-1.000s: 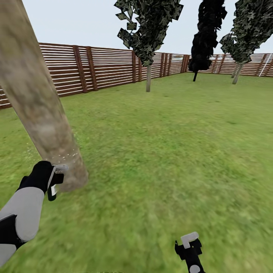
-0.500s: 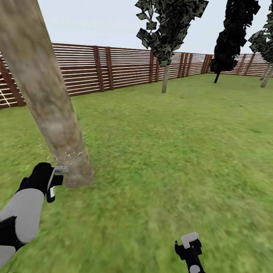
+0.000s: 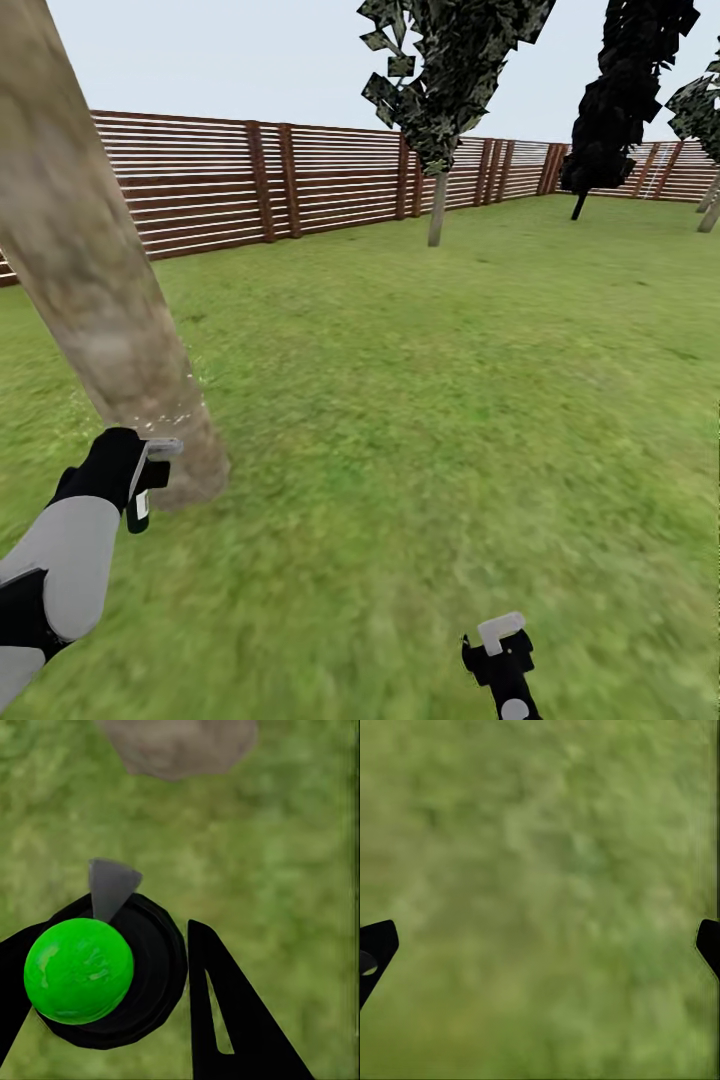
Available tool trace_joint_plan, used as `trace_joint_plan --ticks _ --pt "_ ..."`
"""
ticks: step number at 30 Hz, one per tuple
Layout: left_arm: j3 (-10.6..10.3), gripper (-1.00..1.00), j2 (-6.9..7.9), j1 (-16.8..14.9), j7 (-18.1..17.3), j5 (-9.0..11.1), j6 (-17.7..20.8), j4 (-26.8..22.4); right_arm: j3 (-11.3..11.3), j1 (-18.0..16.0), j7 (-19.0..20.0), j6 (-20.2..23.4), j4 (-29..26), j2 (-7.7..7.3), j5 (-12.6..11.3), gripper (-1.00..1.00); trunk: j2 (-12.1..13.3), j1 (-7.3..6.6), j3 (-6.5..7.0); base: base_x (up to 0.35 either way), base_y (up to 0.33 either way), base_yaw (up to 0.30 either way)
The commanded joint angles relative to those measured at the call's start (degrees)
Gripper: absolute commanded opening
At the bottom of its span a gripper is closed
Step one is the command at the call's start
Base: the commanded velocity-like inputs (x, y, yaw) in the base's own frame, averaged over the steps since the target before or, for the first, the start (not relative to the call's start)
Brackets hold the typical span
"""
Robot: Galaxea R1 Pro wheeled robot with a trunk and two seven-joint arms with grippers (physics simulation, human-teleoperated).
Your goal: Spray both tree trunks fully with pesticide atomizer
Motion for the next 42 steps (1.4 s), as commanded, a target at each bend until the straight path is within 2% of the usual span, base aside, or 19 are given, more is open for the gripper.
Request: trace_joint_plan --ticks 1,10,18,36,42 --pt "0.25 -1.0 -0.04 -0.05 -0.54 -0.65 0.18 -0.09 0.45 -0.04 -0.41 -0.01 0.08 0.03 0.0 1.0 -0.02 0.0 -0.05 0.109 -0.257 0.0" --pt "0.33 -1.0 0.12 -0.26 -0.55 -0.6 0.18 -0.1 0.53 -0.04 -0.41 -0.02 0.08 0.15 0.0 1.0 -0.02 0.0 -0.05 0.114 -0.259 0.217" --pt "0.43 -1.0 -0.13 -0.32 -0.55 -0.41 0.13 -0.09 0.53 -0.05 -0.41 -0.01 0.08 0.15 0.0 1.0 -0.02 0.0 -0.05 0.254 -0.18 0.271" --pt "0.34 -1.0 -0.11 -0.56 -0.54 -0.57 0.18 -0.17 0.54 -0.03 -0.41 0.0 0.08 0.15 0.0 1.0 -0.02 0.0 -0.05 0.149 -0.238 0.015" --pt "0.34 -1.0 -0.04 -0.58 -0.54 -0.6 0.18 -0.17 0.54 -0.06 -0.41 -0.01 0.08 0.15 0.0 1.0 -0.02 0.0 -0.05 0.116 -0.255 0.239"
